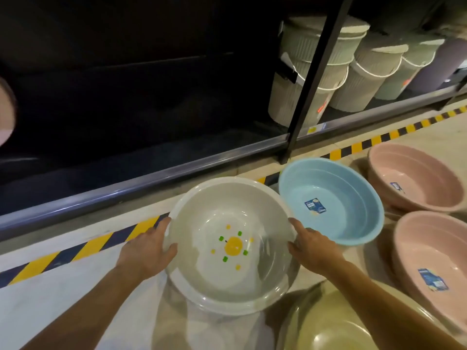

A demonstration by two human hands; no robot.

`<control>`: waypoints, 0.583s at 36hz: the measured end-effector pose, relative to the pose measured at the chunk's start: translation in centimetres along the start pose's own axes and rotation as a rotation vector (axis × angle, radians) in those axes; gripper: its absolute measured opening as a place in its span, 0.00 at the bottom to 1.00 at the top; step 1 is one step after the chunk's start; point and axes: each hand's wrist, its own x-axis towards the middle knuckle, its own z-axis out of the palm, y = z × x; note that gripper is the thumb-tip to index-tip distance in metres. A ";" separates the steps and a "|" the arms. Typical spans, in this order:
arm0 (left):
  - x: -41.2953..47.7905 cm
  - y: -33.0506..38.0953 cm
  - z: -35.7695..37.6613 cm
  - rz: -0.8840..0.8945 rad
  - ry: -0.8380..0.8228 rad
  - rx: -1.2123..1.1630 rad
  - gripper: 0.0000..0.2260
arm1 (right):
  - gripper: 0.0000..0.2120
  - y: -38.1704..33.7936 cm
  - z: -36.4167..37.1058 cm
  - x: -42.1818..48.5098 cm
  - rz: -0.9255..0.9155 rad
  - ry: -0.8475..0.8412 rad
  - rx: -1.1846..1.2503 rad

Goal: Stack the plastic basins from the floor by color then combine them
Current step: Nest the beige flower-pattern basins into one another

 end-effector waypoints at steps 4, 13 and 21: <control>0.7 0.1 1.1 -0.007 -0.023 -0.067 0.32 | 0.29 0.0 0.8 0.7 0.049 0.014 0.069; 0.9 -0.2 1.8 -0.009 0.010 -0.165 0.33 | 0.31 0.6 1.7 1.0 0.095 0.080 0.258; -1.1 -0.3 -1.7 0.038 0.141 -0.253 0.27 | 0.29 -0.2 -1.0 -1.3 0.073 0.191 0.305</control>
